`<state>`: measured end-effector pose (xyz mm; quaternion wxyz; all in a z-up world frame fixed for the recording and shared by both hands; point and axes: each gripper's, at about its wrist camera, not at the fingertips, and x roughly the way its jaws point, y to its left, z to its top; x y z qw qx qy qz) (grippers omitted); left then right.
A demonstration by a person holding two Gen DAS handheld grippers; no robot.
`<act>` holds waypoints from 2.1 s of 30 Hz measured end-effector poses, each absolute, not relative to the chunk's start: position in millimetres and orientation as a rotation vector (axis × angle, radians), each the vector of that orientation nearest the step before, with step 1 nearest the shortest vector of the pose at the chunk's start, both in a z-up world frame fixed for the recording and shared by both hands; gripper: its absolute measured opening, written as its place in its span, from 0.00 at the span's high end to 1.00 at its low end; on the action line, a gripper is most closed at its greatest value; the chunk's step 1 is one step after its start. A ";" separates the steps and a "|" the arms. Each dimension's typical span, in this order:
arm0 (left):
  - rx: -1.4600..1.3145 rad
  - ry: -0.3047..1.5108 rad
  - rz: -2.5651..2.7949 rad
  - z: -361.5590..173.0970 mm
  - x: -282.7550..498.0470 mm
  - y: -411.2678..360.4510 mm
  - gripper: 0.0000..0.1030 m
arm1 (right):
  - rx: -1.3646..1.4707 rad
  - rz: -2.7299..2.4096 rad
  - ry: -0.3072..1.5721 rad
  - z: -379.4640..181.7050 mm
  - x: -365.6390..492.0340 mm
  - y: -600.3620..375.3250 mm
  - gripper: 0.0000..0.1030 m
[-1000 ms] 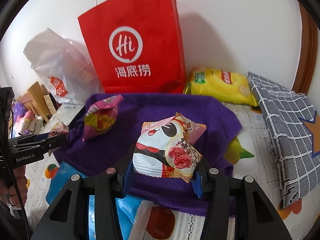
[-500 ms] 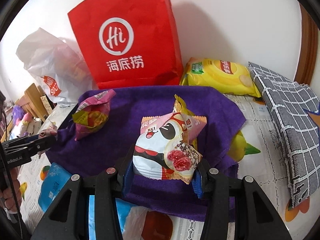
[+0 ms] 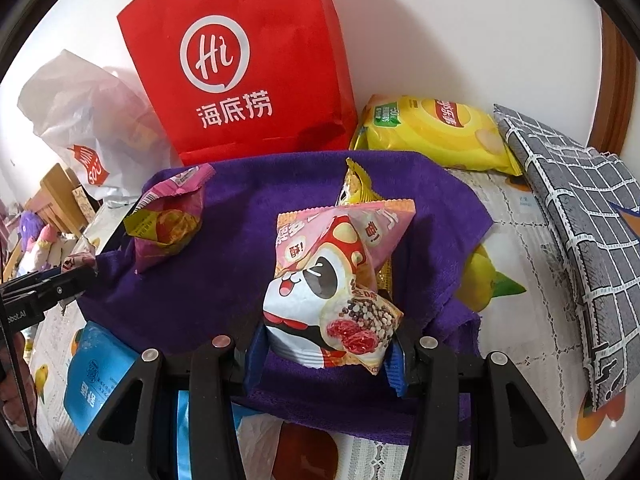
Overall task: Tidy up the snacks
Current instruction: 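Open the right tool over the towel while the left tool lowers and releases the white-red packet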
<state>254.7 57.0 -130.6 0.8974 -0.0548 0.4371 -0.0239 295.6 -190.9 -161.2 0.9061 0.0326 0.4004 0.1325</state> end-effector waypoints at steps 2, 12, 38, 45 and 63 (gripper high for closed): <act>-0.115 0.907 -0.050 -130.7 255.1 56.4 0.59 | 0.068 0.273 0.830 -161.8 296.6 -191.0 0.52; -0.118 0.909 -0.049 -131.3 255.2 56.7 0.59 | 0.052 0.274 0.850 -164.8 299.0 -189.1 0.45; -0.163 0.918 -0.010 -142.1 275.3 57.6 0.59 | 0.065 0.286 0.756 -136.7 265.8 -192.0 0.40; -0.185 0.928 0.000 -151.5 280.8 57.6 0.59 | 0.062 0.306 0.748 -133.6 260.8 -188.7 0.40; -0.196 0.922 -0.025 -150.4 281.0 55.9 0.50 | 0.051 0.319 0.755 -134.5 258.3 -183.0 0.40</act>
